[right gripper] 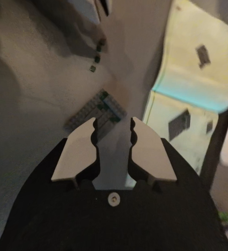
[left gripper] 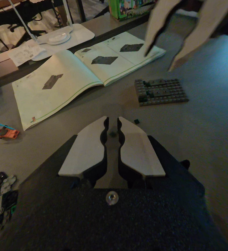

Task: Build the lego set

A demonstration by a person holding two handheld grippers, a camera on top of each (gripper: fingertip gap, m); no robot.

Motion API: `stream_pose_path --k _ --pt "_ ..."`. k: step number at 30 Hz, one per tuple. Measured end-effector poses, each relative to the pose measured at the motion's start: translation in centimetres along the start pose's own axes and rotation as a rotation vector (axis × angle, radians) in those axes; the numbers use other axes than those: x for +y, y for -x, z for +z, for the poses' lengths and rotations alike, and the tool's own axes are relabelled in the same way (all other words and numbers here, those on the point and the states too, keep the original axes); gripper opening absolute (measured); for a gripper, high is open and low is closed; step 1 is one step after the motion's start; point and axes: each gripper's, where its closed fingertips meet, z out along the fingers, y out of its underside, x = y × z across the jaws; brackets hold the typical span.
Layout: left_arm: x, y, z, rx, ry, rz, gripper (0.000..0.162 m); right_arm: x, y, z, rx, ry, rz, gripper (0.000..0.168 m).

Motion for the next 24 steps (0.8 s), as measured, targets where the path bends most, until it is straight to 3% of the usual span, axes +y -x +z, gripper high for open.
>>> stream_pose_path --k 5,13,17,24 --pt "0.9 0.2 0.0 -0.027 0.018 0.029 0.009 0.0 -0.2 3.8 -0.152 0.12 -0.201 0.041" --pt "0.7 0.1 0.2 -0.034 0.017 0.065 0.007 0.6 0.1 4.9 -0.229 0.126 -0.174 0.021" --pt "0.6 0.0 0.0 -0.034 0.012 0.063 0.006 0.8 0.2 4.7 -0.205 0.142 -0.081 0.019" --pt "0.3 -0.1 -0.2 -0.027 -0.003 0.059 0.005 1.7 1.4 2.7 -0.101 0.157 0.262 0.018"
